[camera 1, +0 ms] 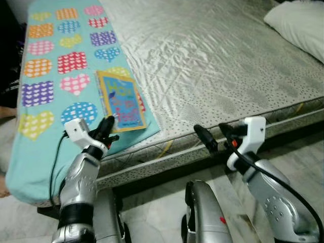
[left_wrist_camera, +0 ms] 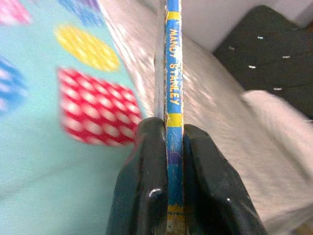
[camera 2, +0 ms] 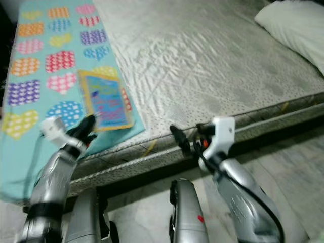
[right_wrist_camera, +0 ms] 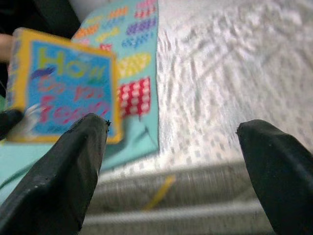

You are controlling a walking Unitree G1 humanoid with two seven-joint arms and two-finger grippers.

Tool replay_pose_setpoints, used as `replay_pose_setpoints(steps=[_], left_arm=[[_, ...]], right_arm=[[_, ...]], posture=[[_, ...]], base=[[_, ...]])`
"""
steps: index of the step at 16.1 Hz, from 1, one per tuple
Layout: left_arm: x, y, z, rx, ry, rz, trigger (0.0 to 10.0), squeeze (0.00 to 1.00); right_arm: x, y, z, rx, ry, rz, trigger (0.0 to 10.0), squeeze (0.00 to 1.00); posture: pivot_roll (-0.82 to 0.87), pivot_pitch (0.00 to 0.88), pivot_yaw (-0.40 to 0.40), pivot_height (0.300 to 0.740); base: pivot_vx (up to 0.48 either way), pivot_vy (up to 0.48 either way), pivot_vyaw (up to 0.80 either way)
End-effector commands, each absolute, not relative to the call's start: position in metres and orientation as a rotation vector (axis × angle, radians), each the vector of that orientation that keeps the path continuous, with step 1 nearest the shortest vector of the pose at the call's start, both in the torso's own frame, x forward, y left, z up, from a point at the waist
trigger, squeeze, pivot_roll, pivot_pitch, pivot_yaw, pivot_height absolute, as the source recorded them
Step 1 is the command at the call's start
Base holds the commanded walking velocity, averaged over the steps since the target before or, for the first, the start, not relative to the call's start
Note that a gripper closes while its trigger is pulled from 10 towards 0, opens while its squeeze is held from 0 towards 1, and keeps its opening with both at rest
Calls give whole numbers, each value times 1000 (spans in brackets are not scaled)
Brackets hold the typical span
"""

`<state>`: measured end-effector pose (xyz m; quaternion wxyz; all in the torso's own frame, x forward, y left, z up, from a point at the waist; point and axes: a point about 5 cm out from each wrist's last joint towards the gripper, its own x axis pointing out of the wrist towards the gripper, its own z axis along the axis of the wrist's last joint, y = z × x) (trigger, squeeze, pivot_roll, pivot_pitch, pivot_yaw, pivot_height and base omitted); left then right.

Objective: Clean up the room

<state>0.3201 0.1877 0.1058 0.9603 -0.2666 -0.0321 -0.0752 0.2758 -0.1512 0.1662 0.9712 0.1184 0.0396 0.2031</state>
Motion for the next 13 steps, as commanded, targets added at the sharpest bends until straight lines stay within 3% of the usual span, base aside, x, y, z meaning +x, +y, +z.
replay_pose_setpoints(steps=[1,3,4,13], left_arm=[[316,196,128,-451,-163,-110,0,0],[305,197,130,-408,-166,-91,0,0],[292,197,134,-365,-169,-62,0,0],[273,192,129,-344,-120,-7,0,0]], right_arm=[[280,-149,168,219,38,386,10000,0],[288,-151,170,184,-14,299,10000,0],[295,-155,170,75,-72,191,10000,0],[299,-162,152,148,-125,62,10000,0]], posture=[[-123,35,36,545],[-111,17,37,545],[-97,4,37,545],[-76,0,40,545]], base=[[0,0,0],[0,0,0],[0,0,0],[0,0,0]])
